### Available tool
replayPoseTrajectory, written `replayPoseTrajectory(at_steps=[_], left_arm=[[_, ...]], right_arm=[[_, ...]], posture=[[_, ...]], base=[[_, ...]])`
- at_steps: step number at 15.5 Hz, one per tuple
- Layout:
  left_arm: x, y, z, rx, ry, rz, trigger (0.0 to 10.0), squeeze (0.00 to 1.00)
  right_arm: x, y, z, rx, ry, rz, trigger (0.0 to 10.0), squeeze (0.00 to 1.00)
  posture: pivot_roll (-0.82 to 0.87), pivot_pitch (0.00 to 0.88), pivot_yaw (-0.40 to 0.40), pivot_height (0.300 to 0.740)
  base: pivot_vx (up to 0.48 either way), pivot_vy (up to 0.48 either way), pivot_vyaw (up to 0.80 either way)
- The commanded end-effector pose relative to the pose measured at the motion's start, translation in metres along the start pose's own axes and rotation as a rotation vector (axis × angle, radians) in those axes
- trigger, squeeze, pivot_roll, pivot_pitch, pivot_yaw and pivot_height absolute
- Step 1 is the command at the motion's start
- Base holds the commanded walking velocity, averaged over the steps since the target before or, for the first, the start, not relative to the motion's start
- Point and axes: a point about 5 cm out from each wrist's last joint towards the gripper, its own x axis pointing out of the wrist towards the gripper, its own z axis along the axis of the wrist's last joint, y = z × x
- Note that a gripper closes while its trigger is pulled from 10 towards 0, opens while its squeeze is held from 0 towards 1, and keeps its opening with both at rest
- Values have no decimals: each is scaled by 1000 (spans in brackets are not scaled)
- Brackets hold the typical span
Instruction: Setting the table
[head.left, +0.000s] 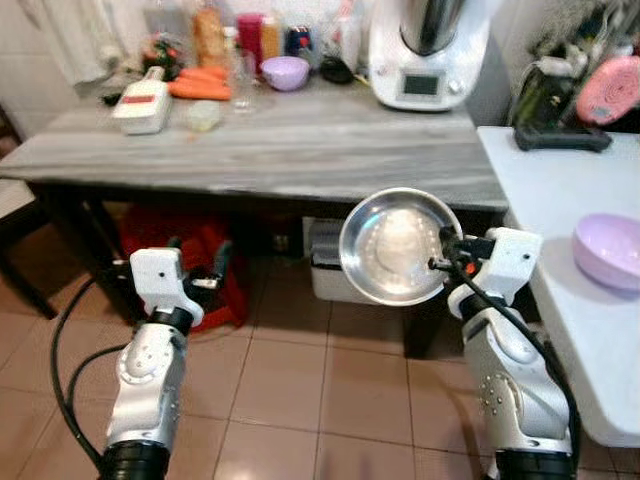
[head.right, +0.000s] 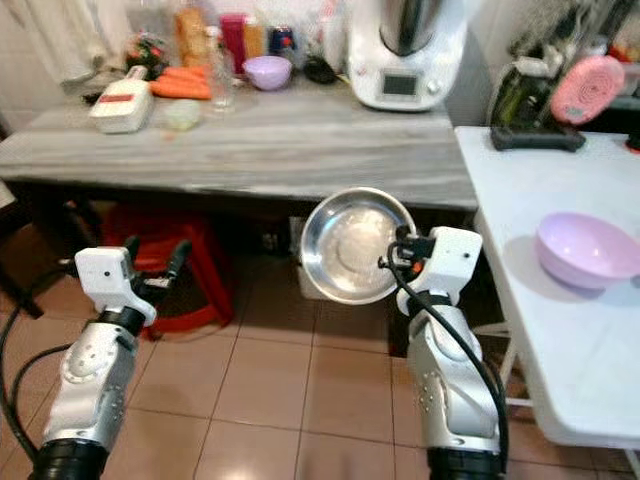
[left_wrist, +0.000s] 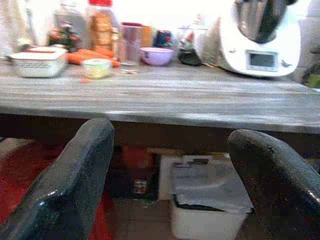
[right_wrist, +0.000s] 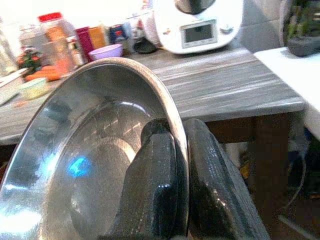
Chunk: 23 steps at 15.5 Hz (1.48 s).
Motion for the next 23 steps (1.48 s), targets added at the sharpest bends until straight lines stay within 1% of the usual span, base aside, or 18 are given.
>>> replayPoseTrajectory(at_steps=[1, 4, 13, 17, 23], left_arm=[[2, -5, 1, -3, -2, -13, 10000, 0], [3, -5, 1, -5, -3, -13, 10000, 0], [3, -7, 0, -6, -1, -23, 10000, 0], [4, -9, 0, -10, -2, -27, 10000, 0], [3, -10, 0, -16, -1, -32, 10000, 0]], right_arm=[[-1, -6, 5, -12, -20, -20, 10000, 0], [-1, -6, 5, -5, -23, -22, 10000, 0], [-1, -6, 5, 2, -24, -31, 10000, 0], [3, -6, 5, 21, -21, -31, 10000, 0], [3, -5, 5, 21, -25, -35, 10000, 0]], posture=[[-56, 24, 14, 740], [-60, 21, 16, 740], [-58, 21, 21, 740], [-52, 15, 17, 740], [-54, 18, 18, 740]], base=[[360, 0, 775], [360, 0, 650], [360, 0, 0], [360, 0, 0], [360, 0, 0]])
